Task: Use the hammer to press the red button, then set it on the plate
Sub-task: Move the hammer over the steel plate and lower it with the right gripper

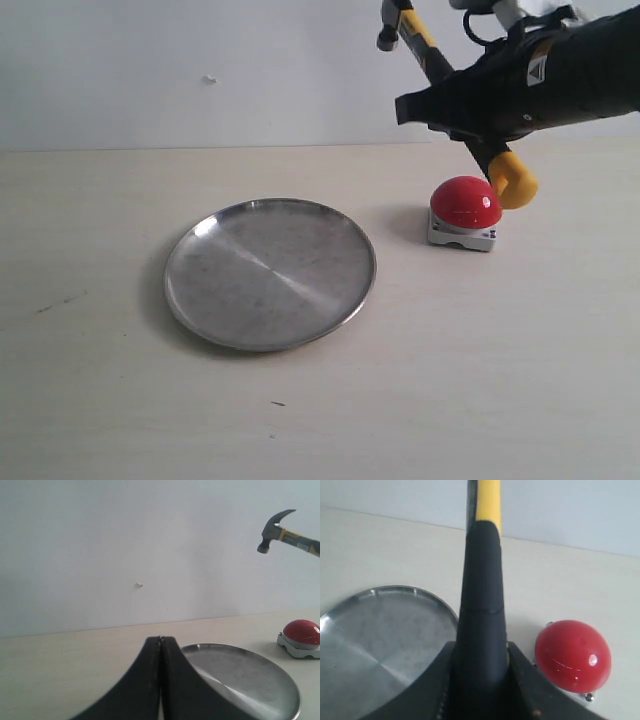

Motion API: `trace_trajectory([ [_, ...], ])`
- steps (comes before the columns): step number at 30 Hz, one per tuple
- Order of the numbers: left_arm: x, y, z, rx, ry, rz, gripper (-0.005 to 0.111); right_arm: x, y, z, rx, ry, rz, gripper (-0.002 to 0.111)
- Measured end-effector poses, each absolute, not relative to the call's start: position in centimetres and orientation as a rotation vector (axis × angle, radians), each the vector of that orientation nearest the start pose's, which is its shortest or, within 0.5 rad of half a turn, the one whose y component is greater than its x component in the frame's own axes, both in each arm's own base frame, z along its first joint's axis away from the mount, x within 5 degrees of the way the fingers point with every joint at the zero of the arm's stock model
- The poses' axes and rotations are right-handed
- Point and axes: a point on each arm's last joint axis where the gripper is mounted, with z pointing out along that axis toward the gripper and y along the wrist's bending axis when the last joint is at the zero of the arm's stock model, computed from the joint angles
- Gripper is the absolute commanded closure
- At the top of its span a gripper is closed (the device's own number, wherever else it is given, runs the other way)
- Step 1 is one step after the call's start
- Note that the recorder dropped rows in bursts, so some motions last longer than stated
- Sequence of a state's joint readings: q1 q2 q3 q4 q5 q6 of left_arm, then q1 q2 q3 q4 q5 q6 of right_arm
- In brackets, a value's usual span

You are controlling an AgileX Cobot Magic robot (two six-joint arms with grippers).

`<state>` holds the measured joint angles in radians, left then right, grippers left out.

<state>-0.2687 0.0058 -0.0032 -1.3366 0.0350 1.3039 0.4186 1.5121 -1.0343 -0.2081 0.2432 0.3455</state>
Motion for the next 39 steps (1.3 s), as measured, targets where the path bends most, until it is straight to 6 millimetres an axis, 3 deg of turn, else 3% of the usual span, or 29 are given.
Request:
trace_trajectory([
  [8,5.4,-1.8,21.3,0.204,1.486,-0.268,0.107,29.3,16.5,27.9,-0.368,2.179,0.343,0.108],
  [13,5.4,-1.8,21.3,0.204,1.486,-0.268,0.107,29.3,18.8,27.2,-0.350,2.137,0.462,0.108],
  [20,5.4,-1.8,21.3,0.204,1.486,-0.268,0.107,30.1,21.9,23.3,-0.288,2.166,0.579,0.108],
  [30,5.4,-1.8,21.3,0.204,1.486,-0.268,0.107,31.6,23.5,17.2,-0.148,2.252,0.663,0.108],
  [39,5.4,-1.8,21.3,0.204,1.486,-0.268,0.107,31.5,25.4,14.2,-0.150,2.224,0.902,0.108],
])
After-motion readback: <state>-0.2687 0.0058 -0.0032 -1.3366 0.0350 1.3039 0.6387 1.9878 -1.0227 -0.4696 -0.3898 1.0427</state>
